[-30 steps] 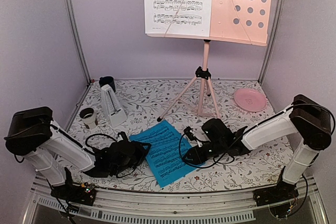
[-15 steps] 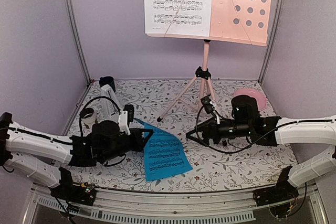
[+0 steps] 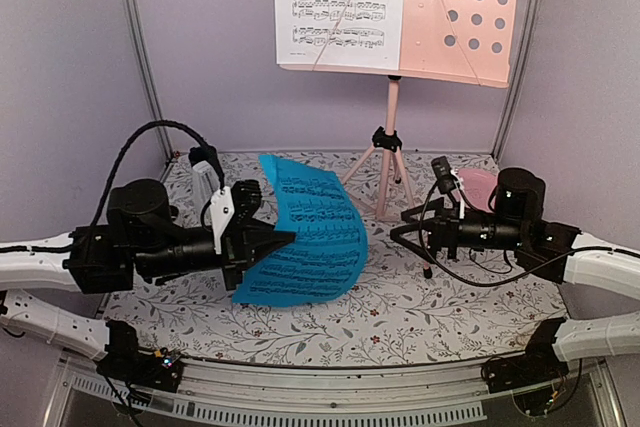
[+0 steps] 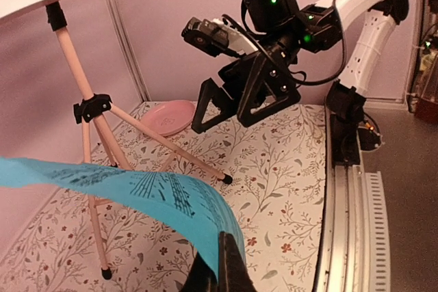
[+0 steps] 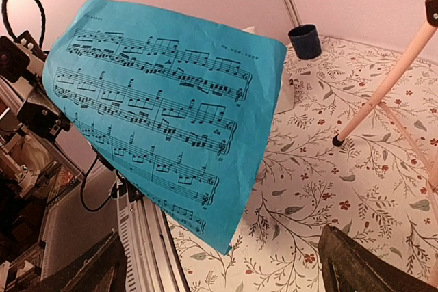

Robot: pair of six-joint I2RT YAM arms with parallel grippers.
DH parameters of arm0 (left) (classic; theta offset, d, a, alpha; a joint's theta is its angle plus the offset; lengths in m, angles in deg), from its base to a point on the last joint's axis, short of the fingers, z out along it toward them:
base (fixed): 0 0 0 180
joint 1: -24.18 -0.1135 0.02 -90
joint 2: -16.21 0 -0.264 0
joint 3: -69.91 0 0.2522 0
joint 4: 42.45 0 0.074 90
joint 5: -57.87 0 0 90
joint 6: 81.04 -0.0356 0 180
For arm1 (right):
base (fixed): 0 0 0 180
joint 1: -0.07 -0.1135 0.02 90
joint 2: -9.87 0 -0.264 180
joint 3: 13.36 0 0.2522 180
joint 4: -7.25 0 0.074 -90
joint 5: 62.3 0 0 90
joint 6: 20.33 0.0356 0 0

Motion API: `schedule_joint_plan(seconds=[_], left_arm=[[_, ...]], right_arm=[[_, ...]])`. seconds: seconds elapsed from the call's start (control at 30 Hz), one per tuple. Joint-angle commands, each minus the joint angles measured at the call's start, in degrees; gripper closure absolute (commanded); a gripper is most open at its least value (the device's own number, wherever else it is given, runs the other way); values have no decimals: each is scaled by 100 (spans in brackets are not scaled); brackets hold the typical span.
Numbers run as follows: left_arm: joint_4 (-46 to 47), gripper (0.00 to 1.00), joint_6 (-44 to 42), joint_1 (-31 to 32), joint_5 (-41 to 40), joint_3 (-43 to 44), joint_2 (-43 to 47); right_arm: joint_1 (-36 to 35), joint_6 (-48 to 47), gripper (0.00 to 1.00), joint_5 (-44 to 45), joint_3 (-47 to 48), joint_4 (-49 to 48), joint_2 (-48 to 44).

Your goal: Set up the instrument practice props

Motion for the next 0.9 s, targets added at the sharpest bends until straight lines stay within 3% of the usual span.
schedule_joint_plan(seconds=[0.0, 0.2, 0.3, 0.43, 0.87], left_arm=[[-987, 100, -1184, 155, -471, 523, -48], [-856, 100, -1901, 164, -2083, 608, 142], [-681, 100, -2162, 163, -2514, 577, 340], [-603, 100, -2405, 172, -2450, 559, 629], [-578, 100, -3067, 207, -1980, 801, 801]], right_arm=[[188, -173, 1, 154, -18, 186, -349], [611, -229, 4, 702, 229, 303, -286], [718, -334, 5, 1279, 480, 310, -128], [792, -666, 6, 1895, 876, 22, 295], [1181, -1292, 21, 1944, 1453, -2187, 2006]])
